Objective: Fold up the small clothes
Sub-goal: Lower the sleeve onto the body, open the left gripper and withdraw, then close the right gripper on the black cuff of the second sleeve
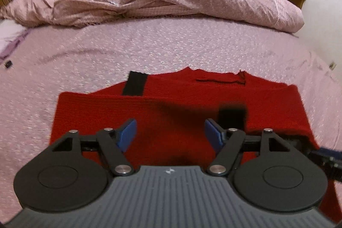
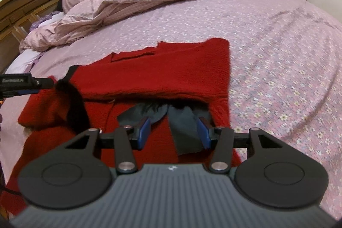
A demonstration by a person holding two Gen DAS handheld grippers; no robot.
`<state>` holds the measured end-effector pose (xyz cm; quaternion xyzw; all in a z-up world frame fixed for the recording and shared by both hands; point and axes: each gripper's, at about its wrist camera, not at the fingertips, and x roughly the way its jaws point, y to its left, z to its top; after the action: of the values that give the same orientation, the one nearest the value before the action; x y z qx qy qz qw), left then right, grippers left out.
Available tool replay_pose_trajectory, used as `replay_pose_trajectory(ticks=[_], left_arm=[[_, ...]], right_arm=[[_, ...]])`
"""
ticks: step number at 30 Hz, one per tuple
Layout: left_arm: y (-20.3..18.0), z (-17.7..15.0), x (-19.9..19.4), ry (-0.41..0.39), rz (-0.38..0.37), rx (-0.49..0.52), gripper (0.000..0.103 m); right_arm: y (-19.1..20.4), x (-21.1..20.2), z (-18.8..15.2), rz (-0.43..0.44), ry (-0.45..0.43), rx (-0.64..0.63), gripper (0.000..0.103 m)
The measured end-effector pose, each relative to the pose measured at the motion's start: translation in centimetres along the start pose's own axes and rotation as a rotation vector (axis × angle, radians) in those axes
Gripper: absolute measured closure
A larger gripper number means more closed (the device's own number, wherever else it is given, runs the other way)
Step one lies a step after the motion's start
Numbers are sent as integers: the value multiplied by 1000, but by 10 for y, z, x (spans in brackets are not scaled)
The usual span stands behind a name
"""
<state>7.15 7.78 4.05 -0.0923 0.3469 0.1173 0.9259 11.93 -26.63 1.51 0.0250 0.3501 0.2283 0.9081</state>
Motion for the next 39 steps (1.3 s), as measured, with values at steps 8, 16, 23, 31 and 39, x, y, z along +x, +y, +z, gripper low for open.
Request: replay_pose_trajectory(ticks=[8,16,23,31,39], left_arm=[[16,-24,-19,17,92,7,24],[55,-45,-31,37,203,-80,22],[75,-59,-25,70,252,-126,22],[76,-69,-7,114,254,-124,22],[80,-74,7,144,253,-138,22]], right_arm=[[20,6,8,88,12,-56,52],[41,25,20,161,68,-76,52],[68,52,34,235,126,-95,51],[97,96,41,297,225,-106,51],[120,116,41,332,258,-120,49]])
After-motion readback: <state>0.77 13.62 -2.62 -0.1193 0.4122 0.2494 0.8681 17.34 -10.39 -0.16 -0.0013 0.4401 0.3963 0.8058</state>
